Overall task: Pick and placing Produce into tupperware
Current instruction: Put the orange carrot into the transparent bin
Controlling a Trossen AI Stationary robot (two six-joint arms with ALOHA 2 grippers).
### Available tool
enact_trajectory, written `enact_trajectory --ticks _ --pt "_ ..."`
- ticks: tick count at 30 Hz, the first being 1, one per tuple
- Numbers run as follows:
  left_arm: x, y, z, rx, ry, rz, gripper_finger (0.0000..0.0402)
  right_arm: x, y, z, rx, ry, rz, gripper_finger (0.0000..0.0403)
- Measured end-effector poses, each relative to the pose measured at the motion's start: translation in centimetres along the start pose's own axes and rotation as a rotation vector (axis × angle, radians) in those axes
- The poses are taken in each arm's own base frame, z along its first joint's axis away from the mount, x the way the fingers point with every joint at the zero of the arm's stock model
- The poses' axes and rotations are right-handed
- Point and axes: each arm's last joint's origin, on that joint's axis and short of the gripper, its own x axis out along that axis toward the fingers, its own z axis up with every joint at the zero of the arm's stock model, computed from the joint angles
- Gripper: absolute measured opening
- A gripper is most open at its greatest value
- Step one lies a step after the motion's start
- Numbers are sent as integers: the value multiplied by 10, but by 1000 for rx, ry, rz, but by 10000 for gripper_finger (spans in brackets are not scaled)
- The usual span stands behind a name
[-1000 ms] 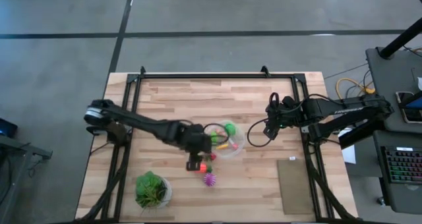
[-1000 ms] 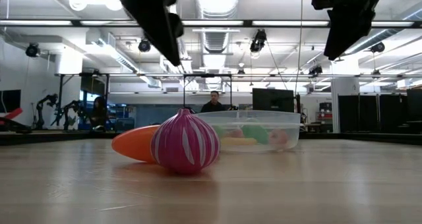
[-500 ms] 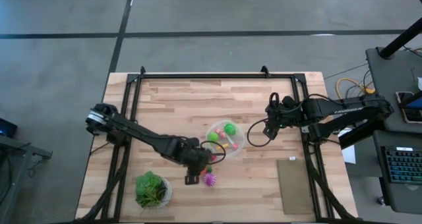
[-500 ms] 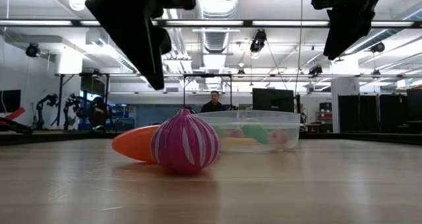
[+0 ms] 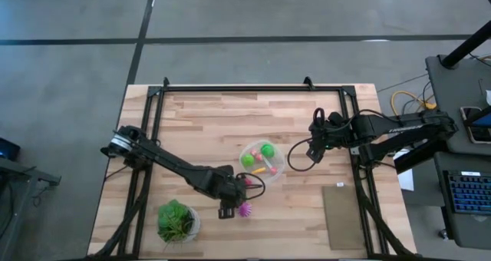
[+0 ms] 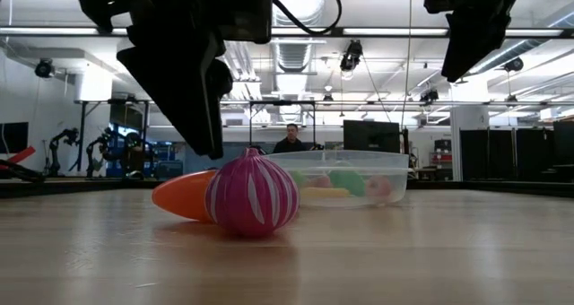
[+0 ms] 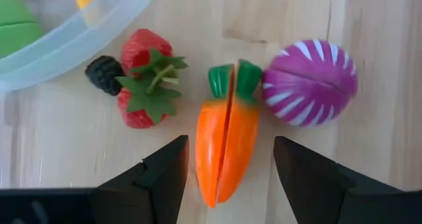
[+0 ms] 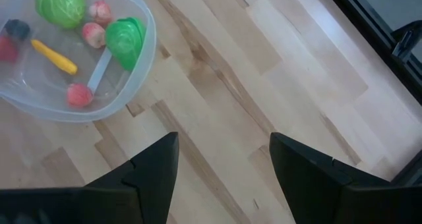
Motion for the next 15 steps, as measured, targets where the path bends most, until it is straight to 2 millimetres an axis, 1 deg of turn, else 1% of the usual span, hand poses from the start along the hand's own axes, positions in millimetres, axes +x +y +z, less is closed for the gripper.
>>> enact_trajectory --ticks 9,15 --pt "0 -2 1 -33 -24 -10 208 0 0 0 -7 2 3 231" --pt "10 -4 1 -31 -17 -11 208 0 0 0 -6 2 2 231"
